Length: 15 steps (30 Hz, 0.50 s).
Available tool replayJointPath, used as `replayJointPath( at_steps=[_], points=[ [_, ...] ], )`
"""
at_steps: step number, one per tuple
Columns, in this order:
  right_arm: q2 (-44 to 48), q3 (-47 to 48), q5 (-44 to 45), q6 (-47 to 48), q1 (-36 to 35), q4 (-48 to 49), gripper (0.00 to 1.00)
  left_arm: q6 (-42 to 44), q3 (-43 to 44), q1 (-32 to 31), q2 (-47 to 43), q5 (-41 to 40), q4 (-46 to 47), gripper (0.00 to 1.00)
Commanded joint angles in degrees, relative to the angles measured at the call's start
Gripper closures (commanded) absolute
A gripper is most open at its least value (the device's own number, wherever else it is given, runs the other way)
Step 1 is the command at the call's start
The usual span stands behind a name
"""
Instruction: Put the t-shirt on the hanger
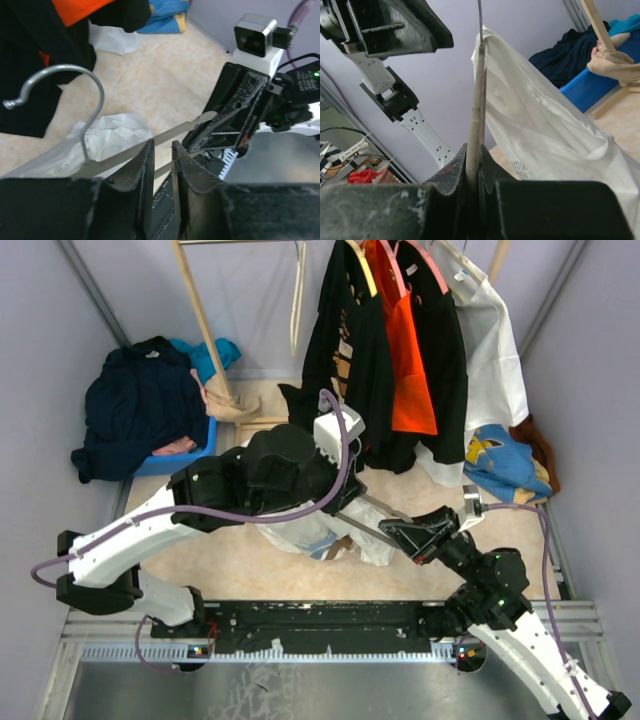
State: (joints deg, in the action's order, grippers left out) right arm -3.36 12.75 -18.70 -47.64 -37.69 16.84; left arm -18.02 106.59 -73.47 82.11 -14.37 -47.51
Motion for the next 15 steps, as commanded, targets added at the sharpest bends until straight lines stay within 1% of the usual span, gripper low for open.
replayJointPath(
  at_steps=[1,4,7,11,13,15],
  points=[
    [1.6,1.5,0.4,-1.8,0.2,9.8,1.00,1.1,2.2,-0.2,-1.8,5.2,2.7,0.70],
    [1.8,1.8,0.6,-1.9,0.2,10.0,1.00,1.2,3.5,-0.2,-3.1,2.1,2.0,0.63],
    [2.4,2.2,1.0,-1.7,0.2,9.0,1.00,1.0,3.9,-0.2,-6.6,-3.7,0.7,0.60],
    [3.4,2.9,1.4,-0.5,0.2,6.1,1.00,-0.4,1.6,-0.2,-13.4,-13.5,0.6,0.55],
    [3.4,3.5,1.6,0.2,0.2,5.0,1.00,-3.5,0.2,-0.2,-16.1,-19.9,-1.5,0.53],
    [3.4,4.0,1.8,0.5,0.2,4.3,1.00,-9.1,-0.5,-0.2,-17.8,-26.9,-6.5,0.53]
  ],
)
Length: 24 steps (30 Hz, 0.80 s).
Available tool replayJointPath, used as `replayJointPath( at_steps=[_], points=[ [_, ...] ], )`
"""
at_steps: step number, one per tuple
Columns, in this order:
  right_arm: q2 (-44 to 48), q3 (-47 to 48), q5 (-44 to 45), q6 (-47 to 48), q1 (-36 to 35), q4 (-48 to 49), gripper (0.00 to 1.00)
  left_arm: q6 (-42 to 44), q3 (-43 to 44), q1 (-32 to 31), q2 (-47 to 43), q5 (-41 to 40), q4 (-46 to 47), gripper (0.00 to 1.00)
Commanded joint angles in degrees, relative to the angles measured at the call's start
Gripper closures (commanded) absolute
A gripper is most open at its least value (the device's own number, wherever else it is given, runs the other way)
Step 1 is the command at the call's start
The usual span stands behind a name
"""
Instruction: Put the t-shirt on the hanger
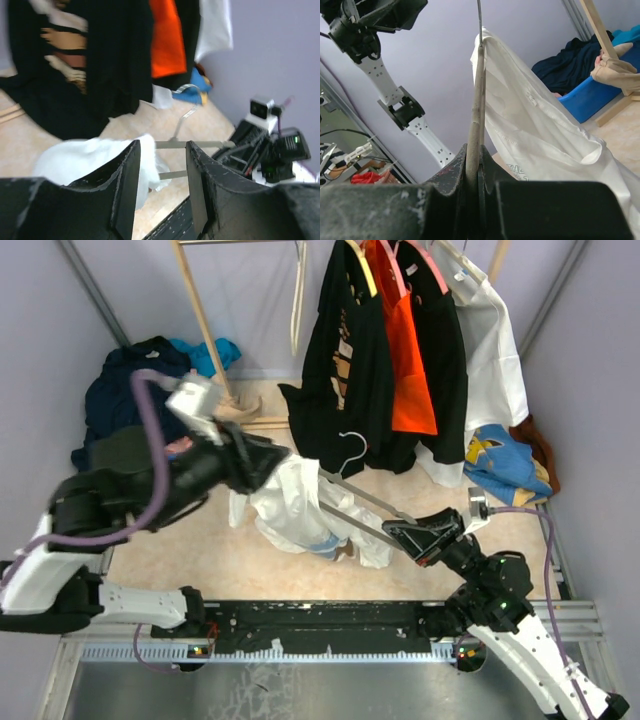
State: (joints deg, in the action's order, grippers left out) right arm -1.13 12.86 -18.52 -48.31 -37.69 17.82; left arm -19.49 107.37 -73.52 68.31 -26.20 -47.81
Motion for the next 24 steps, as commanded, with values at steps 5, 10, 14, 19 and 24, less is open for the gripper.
replayJointPath(
  at_steps=[5,10,14,19,24],
  points=[
    [1.2,5.7,2.2,2.4,0.2,1.3,1.00,-24.1,-4.4,-0.1,-7.1,-24.8,-23.1,0.53],
    [1.2,8.0,2.4,3.5,0.2,-0.9,1.00,-34.1,-12.4,-0.1,-9.9,-25.5,-31.1,0.50],
    [1.3,10.5,2.2,4.4,0.2,-2.7,1.00,-35.6,-18.3,-0.1,-12.9,-24.4,-29.7,0.45],
    [1.2,12.6,2.1,5.1,0.2,-4.7,1.00,-31.8,-23.3,0.0,-18.5,-23.7,-24.0,0.40],
    [1.2,13.3,1.7,4.9,0.2,-5.0,1.00,-20.5,-29.2,-0.1,-21.4,-20.9,-11.7,0.36]
  ],
)
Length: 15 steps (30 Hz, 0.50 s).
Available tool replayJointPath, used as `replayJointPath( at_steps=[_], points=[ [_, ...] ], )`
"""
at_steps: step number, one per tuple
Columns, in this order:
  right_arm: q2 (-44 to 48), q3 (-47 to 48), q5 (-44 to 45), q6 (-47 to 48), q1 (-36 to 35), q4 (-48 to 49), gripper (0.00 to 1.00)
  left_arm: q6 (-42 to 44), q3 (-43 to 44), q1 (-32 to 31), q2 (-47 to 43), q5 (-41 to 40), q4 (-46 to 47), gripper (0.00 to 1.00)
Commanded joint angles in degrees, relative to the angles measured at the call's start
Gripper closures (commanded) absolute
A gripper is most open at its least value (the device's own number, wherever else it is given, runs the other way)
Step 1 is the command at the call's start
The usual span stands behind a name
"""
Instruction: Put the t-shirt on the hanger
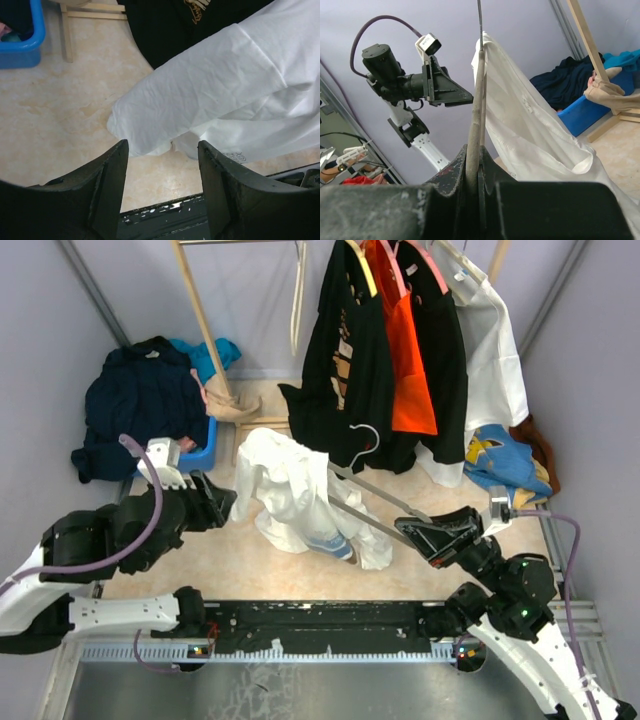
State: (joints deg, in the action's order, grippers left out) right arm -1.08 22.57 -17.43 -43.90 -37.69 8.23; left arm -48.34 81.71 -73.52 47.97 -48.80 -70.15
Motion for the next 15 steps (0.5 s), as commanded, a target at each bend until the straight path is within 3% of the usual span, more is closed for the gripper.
replayJointPath(
  at_steps=[1,9,15],
  points=[
    [1.2,3.7,0.6,0.5,0.2,4.5,1.00,10.1,-4.5,0.0,-1.1,2.2,13.3,0.36],
    [1.2,4.5,0.1,0.3,0.2,4.3,1.00,16.6,-7.4,-0.1,-0.5,0.5,21.0,0.35],
    [1.2,4.9,0.2,0.3,0.2,4.3,1.00,10.4,-2.4,-0.1,5.1,-5.9,10.6,0.57]
  ],
)
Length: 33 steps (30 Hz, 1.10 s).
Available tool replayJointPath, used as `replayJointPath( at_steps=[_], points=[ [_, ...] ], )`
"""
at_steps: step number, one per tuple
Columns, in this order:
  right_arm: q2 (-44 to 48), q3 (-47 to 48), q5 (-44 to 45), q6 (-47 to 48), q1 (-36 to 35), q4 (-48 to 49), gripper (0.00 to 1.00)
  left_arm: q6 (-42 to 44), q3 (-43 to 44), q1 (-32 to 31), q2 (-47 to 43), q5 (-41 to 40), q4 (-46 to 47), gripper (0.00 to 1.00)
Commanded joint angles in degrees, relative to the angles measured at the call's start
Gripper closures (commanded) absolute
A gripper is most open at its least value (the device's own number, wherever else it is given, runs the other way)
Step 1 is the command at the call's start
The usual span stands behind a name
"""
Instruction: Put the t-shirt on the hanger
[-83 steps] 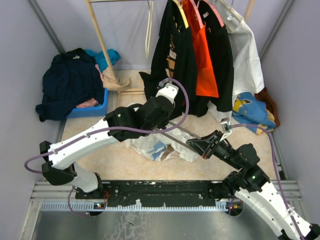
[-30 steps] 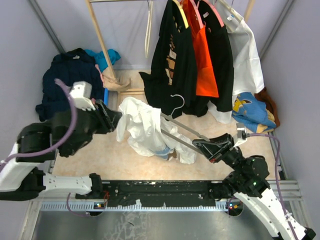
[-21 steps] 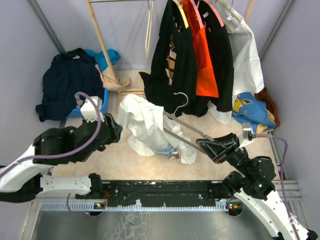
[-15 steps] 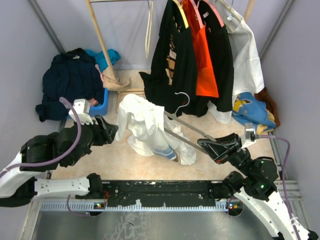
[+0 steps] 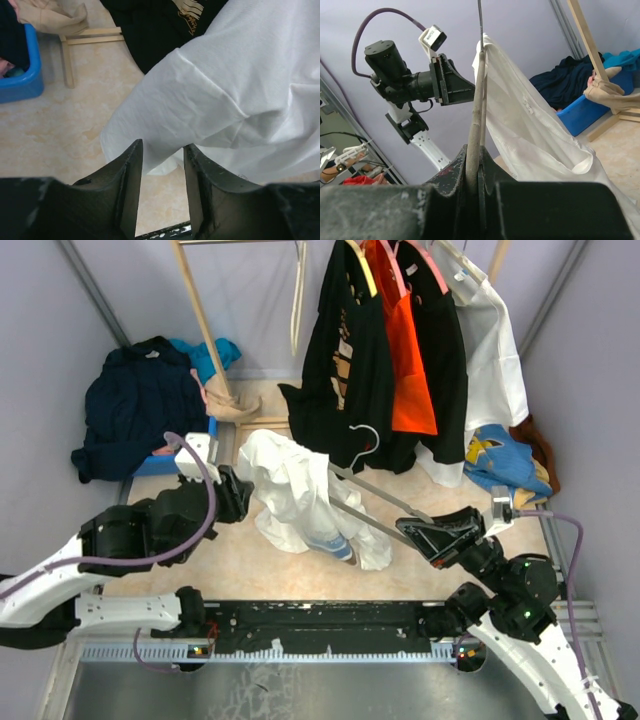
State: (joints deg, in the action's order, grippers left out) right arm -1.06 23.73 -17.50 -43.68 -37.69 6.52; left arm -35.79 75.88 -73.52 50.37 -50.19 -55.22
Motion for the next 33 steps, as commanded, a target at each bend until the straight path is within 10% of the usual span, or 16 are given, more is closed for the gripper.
replayJointPath(
  at_steps=[1,9,33],
  points=[
    [1.2,3.7,0.2,0.1,0.2,6.1,1.00,-2.3,3.9,-0.1,3.3,-4.7,-5.0,0.61],
    [1.2,3.9,0.1,0.2,0.3,6.2,1.00,-1.4,10.9,0.0,7.3,-5.7,-8.7,1.00],
    [1.2,5.3,-2.2,5.1,0.2,1.9,1.00,19.9,53.5,0.0,26.5,-1.9,-9.9,1.00]
  ],
)
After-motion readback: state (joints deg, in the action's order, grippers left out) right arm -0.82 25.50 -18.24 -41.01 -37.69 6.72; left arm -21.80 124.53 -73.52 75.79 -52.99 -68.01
